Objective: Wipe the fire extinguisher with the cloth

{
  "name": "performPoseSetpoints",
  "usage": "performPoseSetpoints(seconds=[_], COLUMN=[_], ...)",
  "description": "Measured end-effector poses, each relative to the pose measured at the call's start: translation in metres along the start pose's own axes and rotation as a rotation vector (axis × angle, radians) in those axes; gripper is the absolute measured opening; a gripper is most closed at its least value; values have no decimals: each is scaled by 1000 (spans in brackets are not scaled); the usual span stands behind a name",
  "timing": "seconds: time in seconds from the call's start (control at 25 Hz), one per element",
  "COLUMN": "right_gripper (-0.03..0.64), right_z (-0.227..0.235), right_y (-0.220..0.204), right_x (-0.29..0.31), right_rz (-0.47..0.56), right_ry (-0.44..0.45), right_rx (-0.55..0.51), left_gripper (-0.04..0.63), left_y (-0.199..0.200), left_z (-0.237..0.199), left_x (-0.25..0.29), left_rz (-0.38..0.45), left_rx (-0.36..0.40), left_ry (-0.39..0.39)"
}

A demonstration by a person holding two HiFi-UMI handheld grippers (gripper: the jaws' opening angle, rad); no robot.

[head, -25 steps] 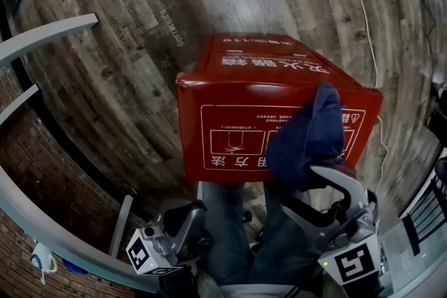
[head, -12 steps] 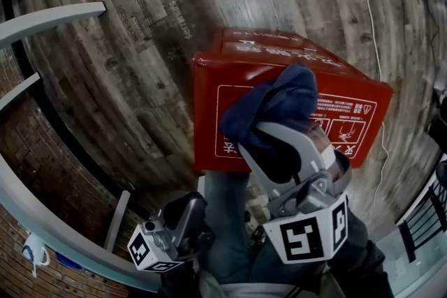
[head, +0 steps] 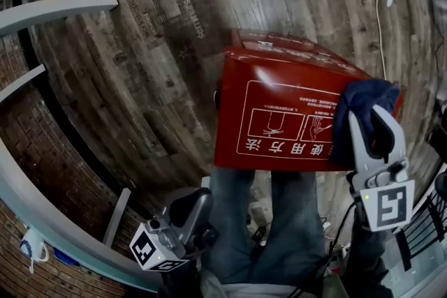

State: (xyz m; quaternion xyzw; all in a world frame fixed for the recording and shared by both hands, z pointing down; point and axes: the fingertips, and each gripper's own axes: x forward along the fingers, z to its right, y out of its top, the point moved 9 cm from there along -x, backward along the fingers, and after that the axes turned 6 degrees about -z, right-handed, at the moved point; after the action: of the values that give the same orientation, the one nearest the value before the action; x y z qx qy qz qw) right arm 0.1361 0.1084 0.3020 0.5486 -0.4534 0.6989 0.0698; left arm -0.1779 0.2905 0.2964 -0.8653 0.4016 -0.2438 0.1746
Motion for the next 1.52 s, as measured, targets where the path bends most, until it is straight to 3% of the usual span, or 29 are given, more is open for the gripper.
performPoseSetpoints(seconds=[0.12, 0.2, 0.36, 0.44, 0.52, 0.6, 0.76, 0.8, 0.88, 0.96, 1.04, 1.2, 1.28, 1.4, 1.52], right_gripper=[101, 100, 100, 100, 98, 98, 98, 98, 98, 98, 98, 97, 97, 97, 97], right_z=[-23, -68, -147, -162, -156, -128, -26, -5, 13, -5, -47, -131, -144, -120, -62], right_y=[62, 88, 88, 64, 38, 11, -58, -68, -69, -57, -40, -5, 6, -3, -43], right_x=[42, 61, 55, 37, 17, -3, -46, -51, -53, -46, -35, -13, -8, -13, -39], right_rz=[127, 127, 98, 97, 99, 94, -45, -50, -7, 49, 66, 49, 61, 62, 27], right_ry=[38, 110, 293, 328, 344, 324, 44, -19, -64, -34, 42, 250, 313, 328, 231], right_rx=[-59, -132, -462, -516, -475, -370, 71, 157, 245, 233, 138, -222, -327, -322, -160], left_gripper=[3, 3, 3, 3, 3, 3, 3, 3, 3, 3, 3, 3, 3, 3, 3], left_y=[-3, -3, 1, 5, 7, 8, 2, 1, -2, -4, -4, 0, 2, 1, -5], left_z=[0, 0, 0, 0, 1, 2, 6, 6, 7, 7, 7, 8, 10, 15, 16], left_x=[0, 0, 2, 6, 10, 15, 19, 18, 19, 21, 23, 25, 27, 30, 31], left_rz=[-3, -12, -14, -17, -31, -56, -92, -94, -92, -86, -80, -71, -73, -81, -94], left_rx=[-10, -7, 3, 11, 26, 46, 55, 51, 41, 30, 19, 33, 42, 45, 32], left_ry=[-3, -2, 2, 1, 1, 5, -6, -8, -8, -5, -1, -1, -3, -12, -21])
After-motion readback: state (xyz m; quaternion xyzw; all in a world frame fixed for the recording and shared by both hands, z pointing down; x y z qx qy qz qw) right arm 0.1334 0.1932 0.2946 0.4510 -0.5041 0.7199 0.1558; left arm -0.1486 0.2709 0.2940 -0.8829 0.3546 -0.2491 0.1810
